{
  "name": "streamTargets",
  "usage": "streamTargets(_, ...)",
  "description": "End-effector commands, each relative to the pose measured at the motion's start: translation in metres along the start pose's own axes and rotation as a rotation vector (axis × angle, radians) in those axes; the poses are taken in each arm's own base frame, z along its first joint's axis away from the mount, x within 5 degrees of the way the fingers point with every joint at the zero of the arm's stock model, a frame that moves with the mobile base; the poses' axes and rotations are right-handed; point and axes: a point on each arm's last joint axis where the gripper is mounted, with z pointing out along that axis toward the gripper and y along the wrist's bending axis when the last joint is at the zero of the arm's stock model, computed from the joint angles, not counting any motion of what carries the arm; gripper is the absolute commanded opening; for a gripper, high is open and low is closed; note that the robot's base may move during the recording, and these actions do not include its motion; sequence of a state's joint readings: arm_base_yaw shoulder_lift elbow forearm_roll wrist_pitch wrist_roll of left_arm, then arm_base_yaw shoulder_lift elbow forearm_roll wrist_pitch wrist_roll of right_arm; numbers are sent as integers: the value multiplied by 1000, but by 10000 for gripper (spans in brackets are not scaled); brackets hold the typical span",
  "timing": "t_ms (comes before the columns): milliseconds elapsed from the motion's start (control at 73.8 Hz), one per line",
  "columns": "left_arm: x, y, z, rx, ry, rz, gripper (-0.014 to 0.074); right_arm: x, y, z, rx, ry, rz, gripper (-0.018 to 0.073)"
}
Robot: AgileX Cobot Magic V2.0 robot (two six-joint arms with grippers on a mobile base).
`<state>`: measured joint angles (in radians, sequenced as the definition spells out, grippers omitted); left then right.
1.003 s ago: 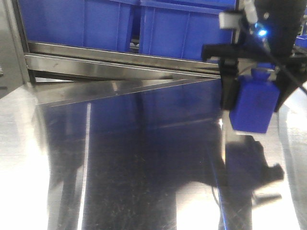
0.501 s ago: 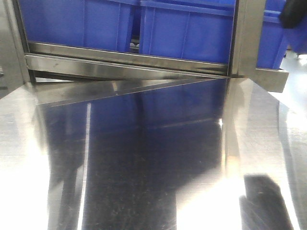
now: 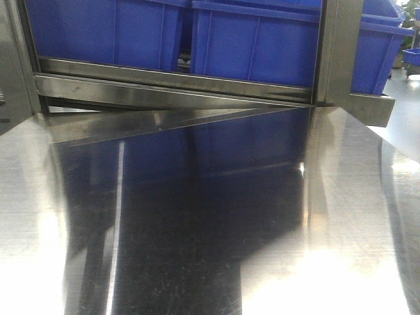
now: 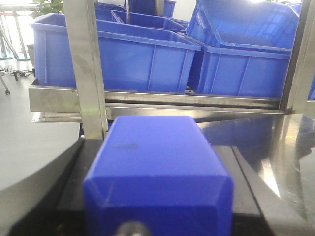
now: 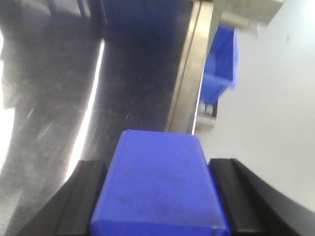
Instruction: Pick and sort blue part to right shelf
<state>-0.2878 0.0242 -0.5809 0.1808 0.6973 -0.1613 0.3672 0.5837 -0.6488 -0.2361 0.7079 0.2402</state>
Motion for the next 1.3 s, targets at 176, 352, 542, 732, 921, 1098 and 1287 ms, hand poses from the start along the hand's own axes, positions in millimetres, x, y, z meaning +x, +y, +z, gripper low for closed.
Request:
streamTargets(176,-14,-1,-2,16,-88,4,294,1,-11,-64,4,-333,-36,251)
streamTargets(352,-15,-1,-2,16,-89,4,294,15,-17,-94,6,-447,-12,251)
streamTargets(542,-15,-1,-2,16,-89,4,294,24,-20,-110,5,-523,1,251)
streamTargets(732,-15,-1,-2,16,-89,4,294,24,-20,-110,5,-526,1,251)
streamTargets(921,-15,-1,-2,16,-89,4,294,25,-20,-110,5,-522,2,251)
streamTargets(1098,-15,-1,-2,16,-89,4,294,25,-20,-110,5,-522,2,251)
streamTargets(1287,-15,-1,-2,16,-89,4,294,25,-20,-110,5,-522,2,251)
